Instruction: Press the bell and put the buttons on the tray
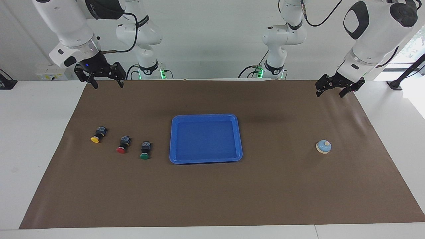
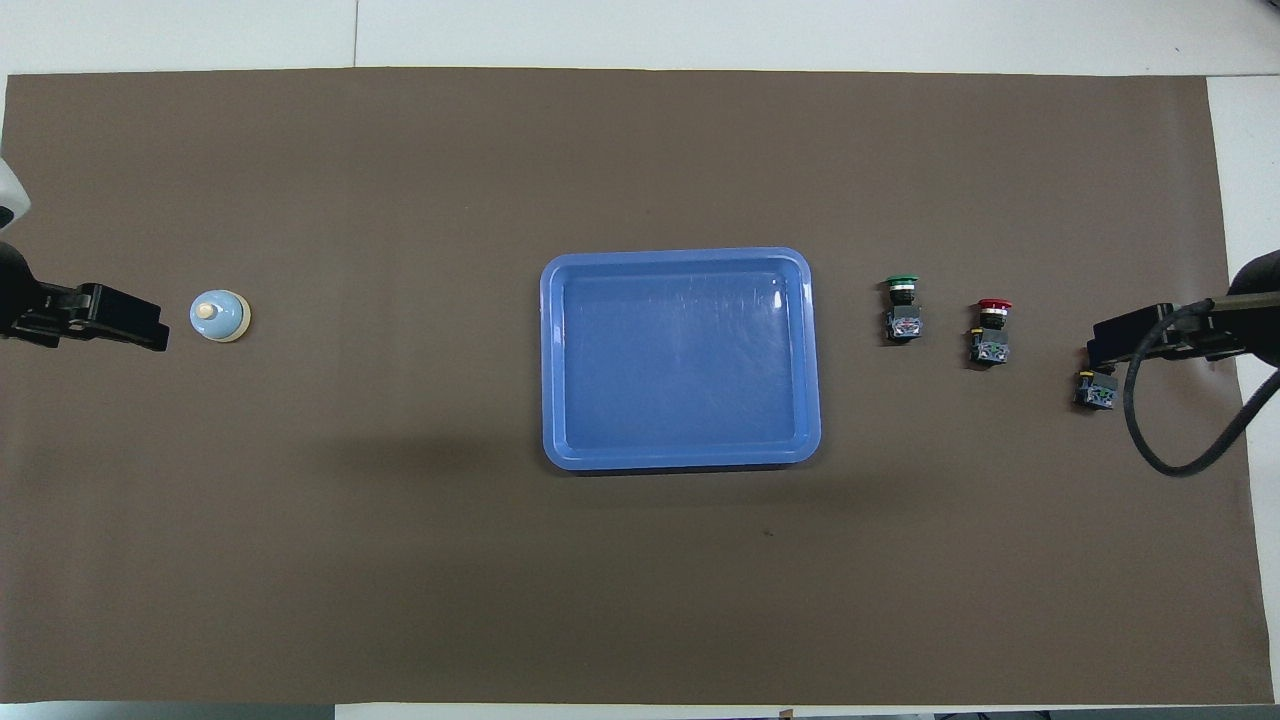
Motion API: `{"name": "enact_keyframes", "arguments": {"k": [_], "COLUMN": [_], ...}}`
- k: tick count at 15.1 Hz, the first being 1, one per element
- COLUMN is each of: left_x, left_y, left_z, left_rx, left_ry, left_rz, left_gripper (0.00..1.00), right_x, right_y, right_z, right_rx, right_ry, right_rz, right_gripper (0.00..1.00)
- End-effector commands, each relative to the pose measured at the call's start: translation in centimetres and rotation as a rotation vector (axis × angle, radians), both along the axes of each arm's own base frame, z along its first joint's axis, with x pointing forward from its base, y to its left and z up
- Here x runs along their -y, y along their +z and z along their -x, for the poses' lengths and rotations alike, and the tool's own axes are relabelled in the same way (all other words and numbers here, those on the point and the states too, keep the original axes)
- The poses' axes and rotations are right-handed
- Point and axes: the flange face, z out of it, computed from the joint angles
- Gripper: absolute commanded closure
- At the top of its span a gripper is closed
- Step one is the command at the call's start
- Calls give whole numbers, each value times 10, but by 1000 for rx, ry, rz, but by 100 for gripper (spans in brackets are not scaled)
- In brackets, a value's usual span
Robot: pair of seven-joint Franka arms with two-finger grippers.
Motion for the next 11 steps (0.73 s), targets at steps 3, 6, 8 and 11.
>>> {"name": "enact_keyframes", "arguments": {"k": [3,6,8,11], "left_x": [-2,-2,-3,-30], "left_y": [4,4,3,-7], "left_z": [2,2,2,-3], "left_rx": [17,17,17,78], "left_ry": [9,7,12,51], "left_rz": [-3,-2,-4,-5], "left_gripper": [0,0,0,93], "right_x": [3,3,3,3], "right_y": [2,1,2,1], "right_z": [3,3,3,3], "right_rx": [1,0,1,0], "right_ry": [6,6,6,6], "right_rz": [5,5,5,5], "right_gripper": [0,0,0,0]}}
